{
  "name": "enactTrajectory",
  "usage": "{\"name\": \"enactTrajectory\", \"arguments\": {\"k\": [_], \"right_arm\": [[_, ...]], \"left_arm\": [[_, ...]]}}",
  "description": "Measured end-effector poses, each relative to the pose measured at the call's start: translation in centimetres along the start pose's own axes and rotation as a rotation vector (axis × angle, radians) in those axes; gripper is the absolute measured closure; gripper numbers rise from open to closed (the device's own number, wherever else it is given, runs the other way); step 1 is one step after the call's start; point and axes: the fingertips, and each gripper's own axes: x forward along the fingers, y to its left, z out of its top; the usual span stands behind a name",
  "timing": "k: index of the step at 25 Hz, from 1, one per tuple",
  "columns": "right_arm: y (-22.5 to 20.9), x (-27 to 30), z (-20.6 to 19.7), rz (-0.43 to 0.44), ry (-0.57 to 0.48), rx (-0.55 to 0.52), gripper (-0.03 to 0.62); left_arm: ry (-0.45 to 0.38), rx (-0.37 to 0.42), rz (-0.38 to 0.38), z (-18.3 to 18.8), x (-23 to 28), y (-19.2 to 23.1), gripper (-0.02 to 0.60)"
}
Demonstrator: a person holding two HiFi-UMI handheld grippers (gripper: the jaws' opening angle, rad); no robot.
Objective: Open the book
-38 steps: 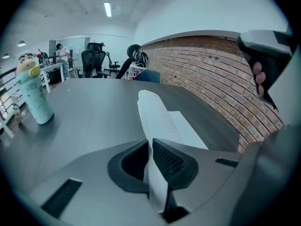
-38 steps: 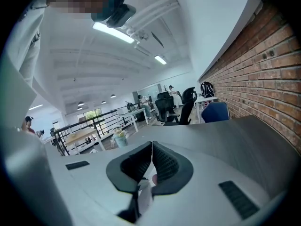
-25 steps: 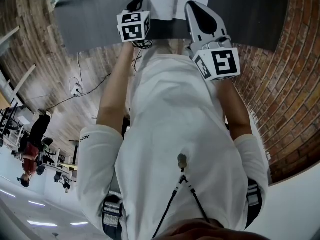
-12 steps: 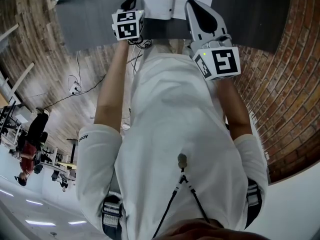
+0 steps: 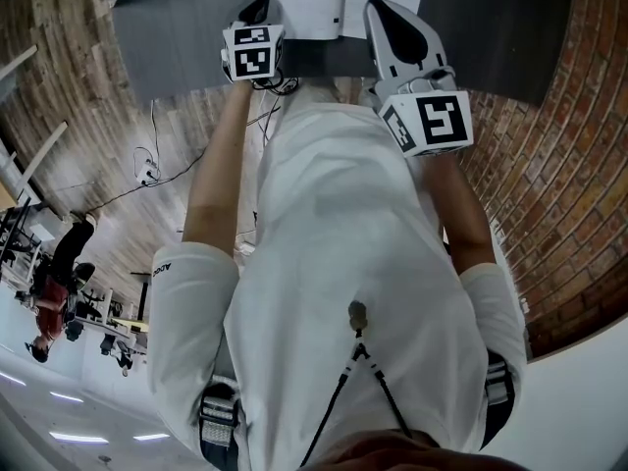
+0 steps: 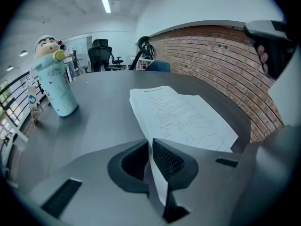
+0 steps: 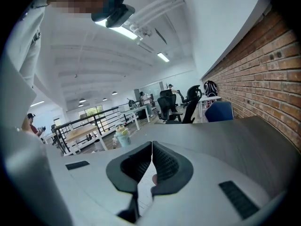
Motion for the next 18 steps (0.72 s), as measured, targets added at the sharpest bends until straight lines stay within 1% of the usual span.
{"name": "enactTrajectory", "arguments": {"k": [3,10,18], "right_arm": [[0.1,0.0,-0.1,-0.001,0.001,0.0,0.559],[0.6,0.1,-0.4,-0.002,0.005,0.003,0.559],[0.7,-0.1,-0.5,-0.007,0.005,0.0,0.558]], "left_arm": [[0.012,0.012,0.008,-0.4,-0.1,0.5,0.54],[0.042,-0.001,0.008,-2.2,-0.5,1.1,0.54],[0.056,-0.012,0.029,-2.7,0.2,1.9,0.525]]}}
